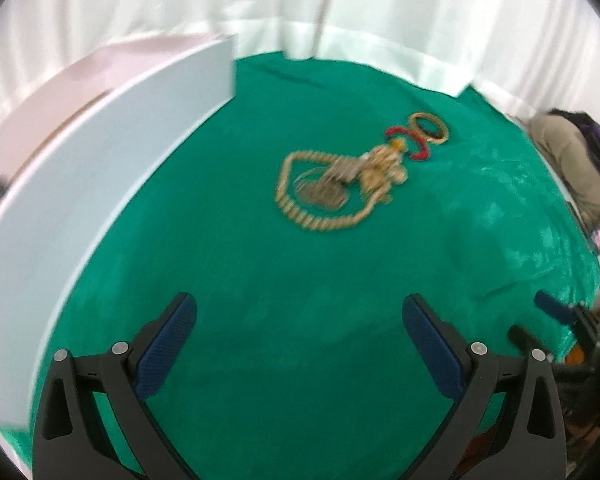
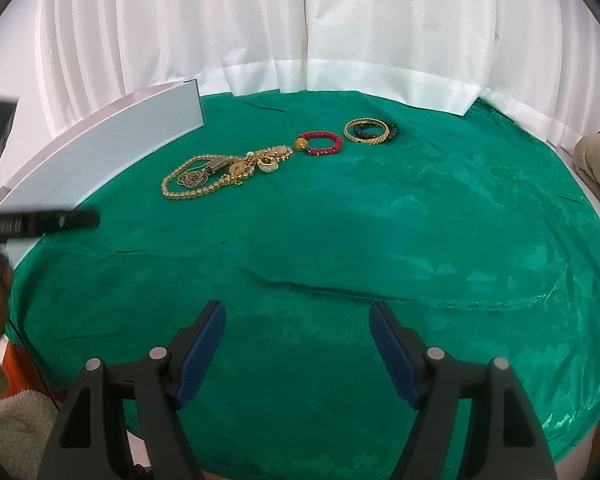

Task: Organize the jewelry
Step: 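Lower the left tool onto the square gold pendant necklace and close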

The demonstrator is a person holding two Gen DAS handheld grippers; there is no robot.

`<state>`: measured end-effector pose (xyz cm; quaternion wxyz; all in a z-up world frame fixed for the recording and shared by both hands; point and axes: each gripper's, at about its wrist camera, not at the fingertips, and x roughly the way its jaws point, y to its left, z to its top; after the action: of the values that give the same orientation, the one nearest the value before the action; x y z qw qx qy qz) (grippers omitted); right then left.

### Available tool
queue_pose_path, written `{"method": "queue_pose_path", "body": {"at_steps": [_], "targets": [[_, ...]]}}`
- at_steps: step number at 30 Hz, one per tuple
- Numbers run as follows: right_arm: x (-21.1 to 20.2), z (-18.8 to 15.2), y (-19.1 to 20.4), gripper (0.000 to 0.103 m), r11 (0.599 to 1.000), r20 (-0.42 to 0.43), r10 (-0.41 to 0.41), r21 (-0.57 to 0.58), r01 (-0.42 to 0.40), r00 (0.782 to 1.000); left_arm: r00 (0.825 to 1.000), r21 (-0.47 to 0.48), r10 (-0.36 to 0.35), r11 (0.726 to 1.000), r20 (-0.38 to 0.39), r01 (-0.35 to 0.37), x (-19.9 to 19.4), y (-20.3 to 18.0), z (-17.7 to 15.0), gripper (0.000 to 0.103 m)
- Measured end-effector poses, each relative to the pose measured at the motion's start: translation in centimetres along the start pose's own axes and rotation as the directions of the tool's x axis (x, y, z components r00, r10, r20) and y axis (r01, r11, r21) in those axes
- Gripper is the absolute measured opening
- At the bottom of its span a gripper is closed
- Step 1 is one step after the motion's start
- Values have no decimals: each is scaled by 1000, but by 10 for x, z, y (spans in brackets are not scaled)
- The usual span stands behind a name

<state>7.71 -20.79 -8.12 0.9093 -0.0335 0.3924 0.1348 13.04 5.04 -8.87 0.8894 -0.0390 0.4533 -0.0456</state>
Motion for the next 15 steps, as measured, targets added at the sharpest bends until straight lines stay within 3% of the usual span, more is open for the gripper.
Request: {"method": "queue_pose_path", "body": {"at_steps": [7, 11, 15], "targets": [[-4, -1, -7, 76, 1000, 13, 7, 26, -7, 1000, 998, 117, -46, 992, -31, 50, 47, -23, 53, 101], [-5, -3, -14, 76, 999, 11, 8, 48, -8, 1000, 997, 167, -45, 984, -64, 55, 82, -33, 73, 88], [-3, -5, -20, 76, 998, 6, 12, 66, -12, 1000, 996, 196, -13, 980, -87, 30, 110, -37, 84, 84]]}}
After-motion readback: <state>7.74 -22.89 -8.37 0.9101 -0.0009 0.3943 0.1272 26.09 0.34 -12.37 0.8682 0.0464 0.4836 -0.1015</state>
